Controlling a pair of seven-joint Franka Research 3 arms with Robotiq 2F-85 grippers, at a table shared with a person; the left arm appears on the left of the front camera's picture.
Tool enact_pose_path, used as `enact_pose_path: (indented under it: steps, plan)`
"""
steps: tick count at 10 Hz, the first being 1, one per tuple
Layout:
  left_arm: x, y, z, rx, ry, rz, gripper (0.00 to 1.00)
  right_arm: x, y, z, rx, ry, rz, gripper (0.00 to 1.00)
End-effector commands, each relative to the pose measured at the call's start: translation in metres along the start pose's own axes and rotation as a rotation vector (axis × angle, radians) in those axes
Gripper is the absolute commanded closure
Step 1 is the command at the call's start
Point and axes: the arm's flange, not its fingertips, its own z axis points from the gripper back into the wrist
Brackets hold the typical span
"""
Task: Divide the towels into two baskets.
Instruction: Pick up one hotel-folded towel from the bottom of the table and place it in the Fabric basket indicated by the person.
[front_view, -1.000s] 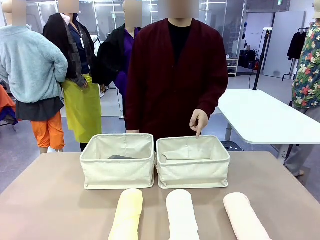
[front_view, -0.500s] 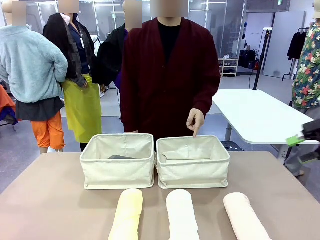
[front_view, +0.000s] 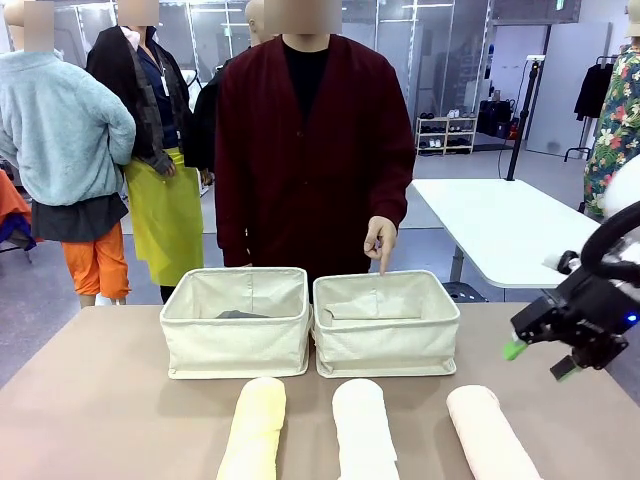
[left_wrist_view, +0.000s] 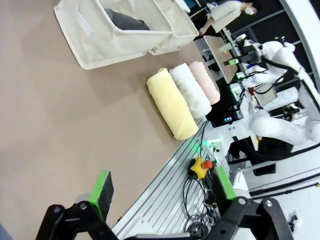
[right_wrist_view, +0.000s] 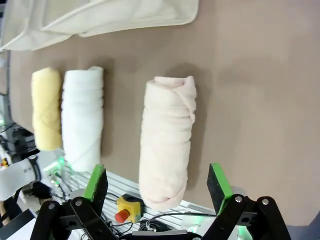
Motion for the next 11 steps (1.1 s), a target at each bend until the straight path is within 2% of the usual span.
enact_pose_path:
  steps: [1,3,5,9,11]
  plan:
    - [-0.002,0.0,0.002,-0.014,-0.015,-0.016,0.0,-0.016,0.003,-0.036,-0.093,0.02,-0.049,0.0]
    - [-0.002,0.0,0.002,-0.014,-0.015,-0.016,0.0,-0.018,0.004,-0.07,-0.17,0.06,-0.048,0.0]
    - [-0.002,0.0,0.002,-0.014,-0.015,-0.016,0.0,-0.024,-0.001,-0.084,-0.217,0.085,-0.046,0.0]
    - [-0.002,0.0,0.002,-0.014,-0.015,-0.016,0.0,-0.03,0.004,-0.1,-0.208,0.094,-0.016,0.0]
    - [-0.002,0.0,0.002,-0.014,-0.015,-0.016,0.0,-0.035,0.004,-0.111,-0.234,0.133,-0.01,0.0]
